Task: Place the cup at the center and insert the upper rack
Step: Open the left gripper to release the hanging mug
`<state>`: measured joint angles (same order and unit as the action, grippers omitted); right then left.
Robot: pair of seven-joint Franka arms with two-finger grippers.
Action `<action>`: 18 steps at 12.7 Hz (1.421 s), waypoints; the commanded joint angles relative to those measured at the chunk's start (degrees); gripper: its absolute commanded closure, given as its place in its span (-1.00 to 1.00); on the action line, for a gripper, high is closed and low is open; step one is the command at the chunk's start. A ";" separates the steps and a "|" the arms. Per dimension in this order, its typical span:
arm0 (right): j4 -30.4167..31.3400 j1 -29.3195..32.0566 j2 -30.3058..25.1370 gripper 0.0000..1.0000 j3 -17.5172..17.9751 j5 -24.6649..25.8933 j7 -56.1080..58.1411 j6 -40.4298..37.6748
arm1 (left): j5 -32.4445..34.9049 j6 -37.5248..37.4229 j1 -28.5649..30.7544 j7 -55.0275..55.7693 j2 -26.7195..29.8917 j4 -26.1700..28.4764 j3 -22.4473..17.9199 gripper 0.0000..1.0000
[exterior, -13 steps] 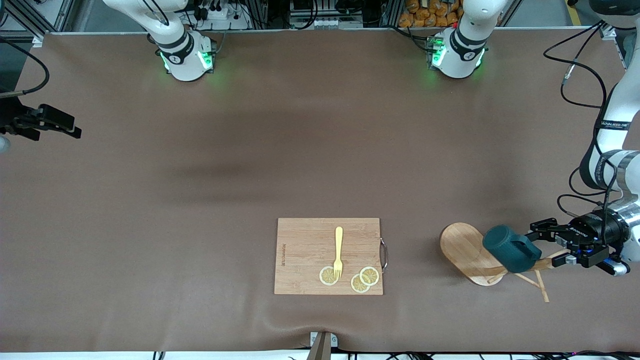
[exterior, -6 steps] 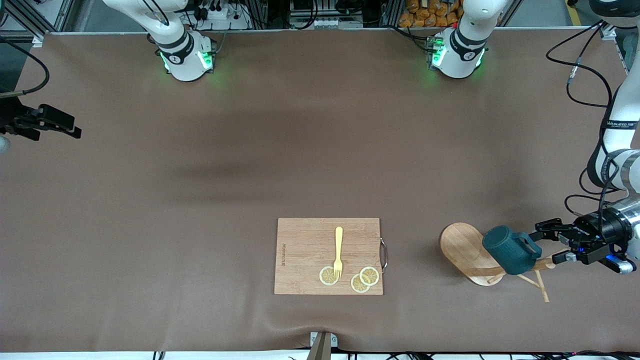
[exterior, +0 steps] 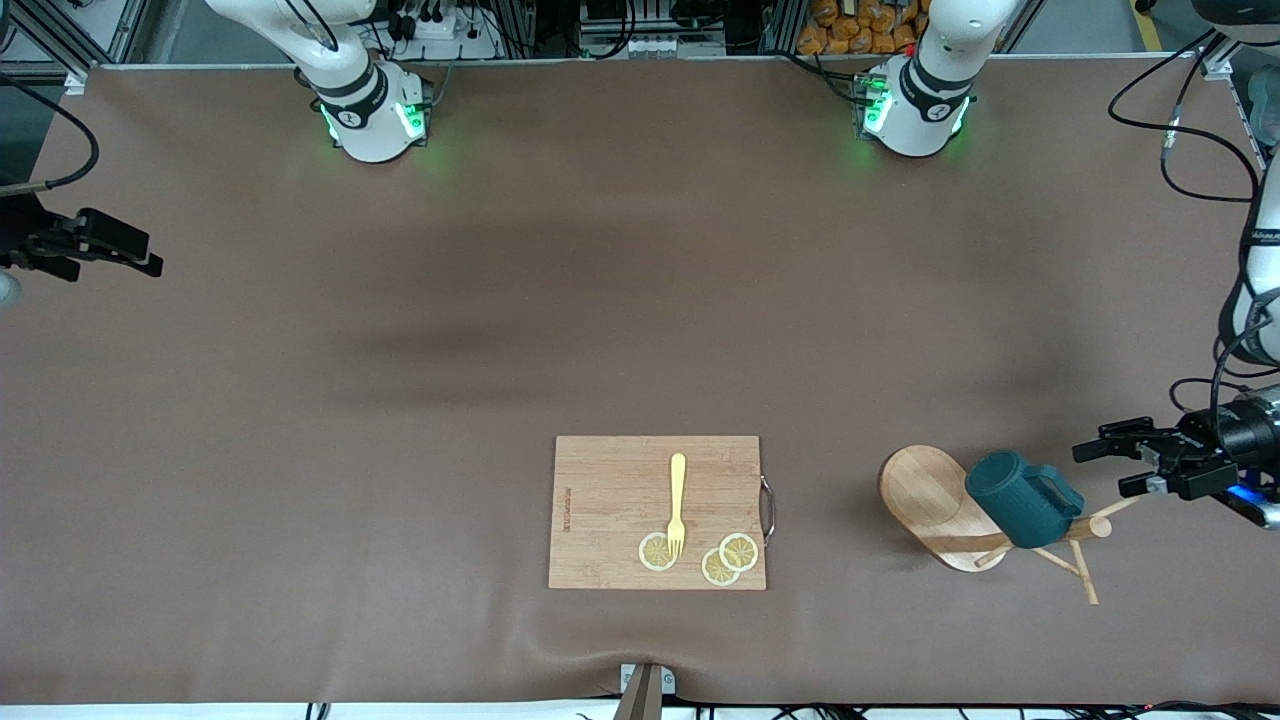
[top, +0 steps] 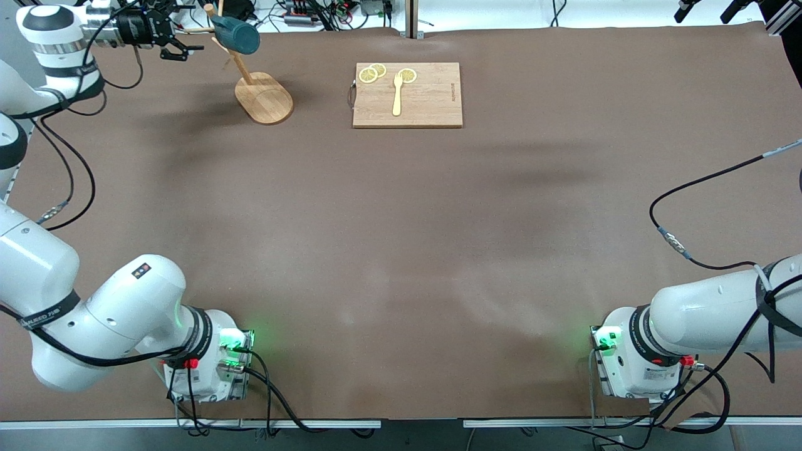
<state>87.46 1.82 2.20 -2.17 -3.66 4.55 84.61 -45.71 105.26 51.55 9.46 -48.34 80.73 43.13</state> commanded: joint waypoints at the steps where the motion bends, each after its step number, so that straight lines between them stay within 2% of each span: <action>1: -1.06 -0.67 0.61 -1.00 -0.38 0.68 -0.59 -0.59 | 4.65 -2.16 1.09 0.82 4.90 0.83 0.02 -1.00; 6: -0.97 -0.59 0.52 -1.00 -0.38 0.68 -0.42 -0.68 | 15.72 -4.36 1.45 1.53 13.07 0.83 0.11 -1.00; 8: -0.71 -0.50 0.52 -1.00 -0.38 0.76 -0.33 -1.03 | 22.12 -4.36 0.75 1.61 17.03 0.83 0.55 -1.00; 16: -3.07 1.26 -0.01 -1.00 -1.08 0.15 -0.24 -1.90 | 48.23 -4.45 0.57 1.97 25.91 0.13 11.87 -1.00; 18: -3.17 1.17 -0.18 -1.00 -0.99 0.06 -0.24 -4.27 | 54.21 -6.29 0.57 1.97 27.76 0.13 14.60 -1.00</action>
<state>85.40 2.41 2.16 -3.60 -3.47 4.55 82.62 4.01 100.75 51.72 11.20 -23.90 79.93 56.14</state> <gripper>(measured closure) 0.000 0.000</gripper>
